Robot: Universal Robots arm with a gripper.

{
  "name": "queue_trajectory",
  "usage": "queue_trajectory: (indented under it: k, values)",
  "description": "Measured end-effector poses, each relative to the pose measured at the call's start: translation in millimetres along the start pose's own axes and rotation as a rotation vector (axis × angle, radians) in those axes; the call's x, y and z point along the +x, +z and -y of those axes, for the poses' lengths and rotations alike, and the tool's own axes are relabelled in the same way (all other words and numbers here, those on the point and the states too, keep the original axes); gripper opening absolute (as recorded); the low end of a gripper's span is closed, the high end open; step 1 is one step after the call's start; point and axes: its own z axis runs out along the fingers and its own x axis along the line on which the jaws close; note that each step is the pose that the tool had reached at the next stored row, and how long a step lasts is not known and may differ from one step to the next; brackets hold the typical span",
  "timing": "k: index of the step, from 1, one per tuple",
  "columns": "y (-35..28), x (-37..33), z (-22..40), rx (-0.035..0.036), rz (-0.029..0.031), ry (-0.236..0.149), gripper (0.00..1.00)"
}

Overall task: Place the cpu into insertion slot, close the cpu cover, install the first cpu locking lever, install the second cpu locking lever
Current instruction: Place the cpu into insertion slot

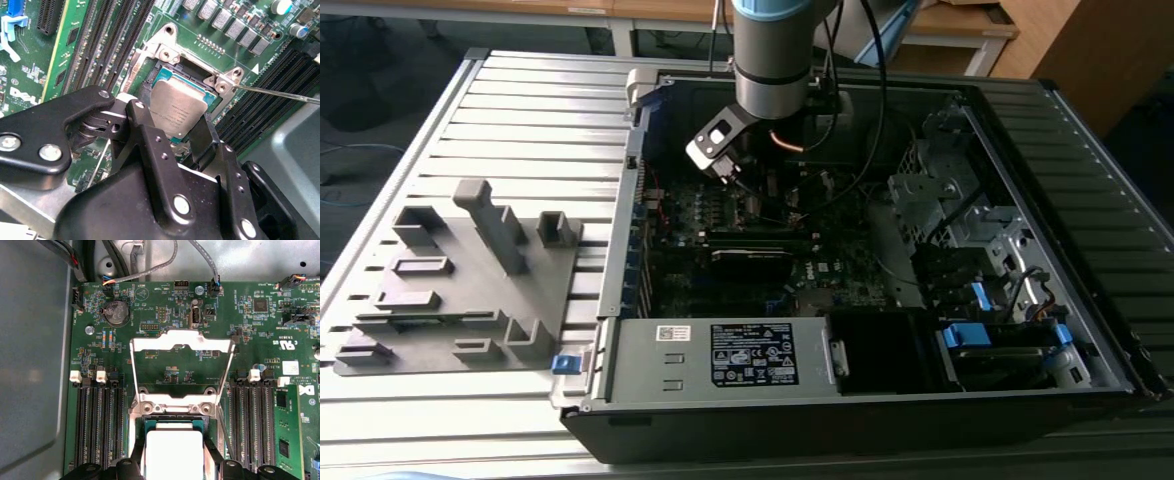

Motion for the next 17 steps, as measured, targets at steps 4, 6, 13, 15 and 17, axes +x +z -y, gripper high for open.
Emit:
queue_trajectory:
  k: [4,6,13,15,17]
  values:
    - [0.9,-0.1,0.2,0.0004,0.0006,0.0,0.54]
    - [1.1,0.0,0.2,0.0002,0.0004,0.0,0.54]
    - [1.3,0.0,0.2,0.0,0.0,0.0,0.54]
    - [1.3,0.0,0.2,0.0,0.0,0.0,0.54]
    - [1.3,0.0,0.3,0.0,0.0,0.0,0.54]
